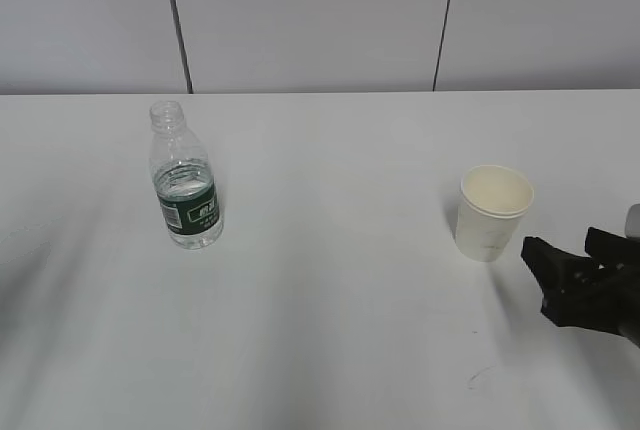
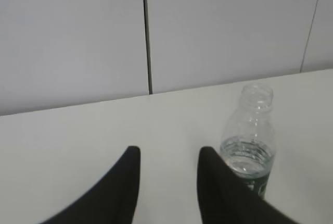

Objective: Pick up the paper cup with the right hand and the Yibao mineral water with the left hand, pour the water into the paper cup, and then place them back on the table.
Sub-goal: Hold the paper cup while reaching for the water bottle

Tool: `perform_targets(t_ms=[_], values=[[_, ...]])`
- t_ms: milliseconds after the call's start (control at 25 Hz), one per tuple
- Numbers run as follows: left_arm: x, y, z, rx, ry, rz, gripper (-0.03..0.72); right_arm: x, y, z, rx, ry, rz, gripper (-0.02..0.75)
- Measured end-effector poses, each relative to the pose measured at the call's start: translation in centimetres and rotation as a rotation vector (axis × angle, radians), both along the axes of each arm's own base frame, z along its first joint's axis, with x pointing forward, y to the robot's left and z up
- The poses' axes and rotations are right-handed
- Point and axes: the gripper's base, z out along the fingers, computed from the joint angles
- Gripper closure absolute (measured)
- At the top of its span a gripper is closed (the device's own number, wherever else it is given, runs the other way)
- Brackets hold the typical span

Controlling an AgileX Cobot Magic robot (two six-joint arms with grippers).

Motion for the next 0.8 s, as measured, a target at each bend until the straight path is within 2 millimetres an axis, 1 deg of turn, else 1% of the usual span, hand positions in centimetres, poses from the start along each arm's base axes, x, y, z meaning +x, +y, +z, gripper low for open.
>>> perform_targets(t_ms=[160, 320, 480, 640, 800], values=[[0.5, -0.4, -0.7, 0.019, 0.025, -0.045, 0.447, 0.0, 0.0, 0.0, 0.0, -0.002, 0.0, 0.153], [1.1, -0.9, -1.2, 0.018, 0.006, -0.089, 0.447, 0.2, 0.0, 0.0, 0.001, -0.006, 0.0, 0.153], [1.7, -1.2, -1.8, 0.002, 0.008, -0.107, 0.447, 1.2, 0.2, -0.1, 0.001, -0.012, 0.009, 0.153], [2.2, -1.3, -2.3, -0.012, 0.007, -0.118, 0.447, 2.3, 0.9, -0.7, -0.005, -0.004, 0.066, 0.151], [2.5, -1.4, -2.7, -0.022, 0.008, -0.124, 0.447, 2.6, 1.0, -1.4, -0.008, 0.017, 0.071, 0.15]])
